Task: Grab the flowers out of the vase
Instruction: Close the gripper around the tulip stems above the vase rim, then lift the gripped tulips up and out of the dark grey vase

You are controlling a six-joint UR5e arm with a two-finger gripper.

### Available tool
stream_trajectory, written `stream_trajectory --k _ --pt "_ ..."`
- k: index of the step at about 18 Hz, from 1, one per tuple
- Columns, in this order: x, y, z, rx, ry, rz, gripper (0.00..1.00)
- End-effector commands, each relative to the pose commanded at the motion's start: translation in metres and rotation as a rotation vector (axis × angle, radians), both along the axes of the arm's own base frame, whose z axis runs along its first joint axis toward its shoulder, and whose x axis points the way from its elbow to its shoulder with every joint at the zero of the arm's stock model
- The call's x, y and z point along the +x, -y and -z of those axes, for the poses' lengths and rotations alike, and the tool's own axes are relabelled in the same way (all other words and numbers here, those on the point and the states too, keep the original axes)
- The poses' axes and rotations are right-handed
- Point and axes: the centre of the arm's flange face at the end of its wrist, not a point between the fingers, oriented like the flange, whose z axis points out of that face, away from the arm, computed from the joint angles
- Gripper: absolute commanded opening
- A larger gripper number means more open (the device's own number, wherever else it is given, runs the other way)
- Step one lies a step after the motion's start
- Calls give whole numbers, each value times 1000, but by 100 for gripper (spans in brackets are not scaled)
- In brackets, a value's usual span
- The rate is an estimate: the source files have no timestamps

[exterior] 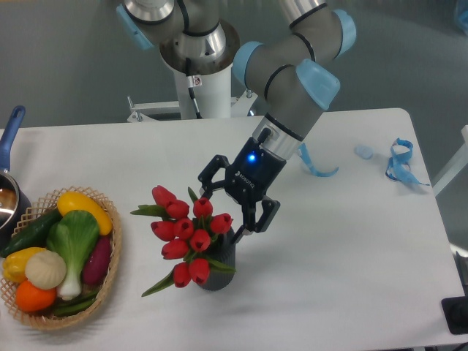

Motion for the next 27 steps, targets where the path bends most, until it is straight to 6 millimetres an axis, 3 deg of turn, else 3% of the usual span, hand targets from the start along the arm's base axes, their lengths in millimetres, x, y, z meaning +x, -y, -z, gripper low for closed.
stream_trajectory --k 3,6,11,16,23,27 --pt "-2 -15 5 0 1 20 100" --pt "-2 -18 0 -1 17 2 98" --pt "-6 -20 0 -2 20 -4 56" --pt "-9 -21 -3 2 15 -5 32" --pt "-4 -21 -10 16 20 -3 32" --pt "5 -18 -39 48 47 -28 32"
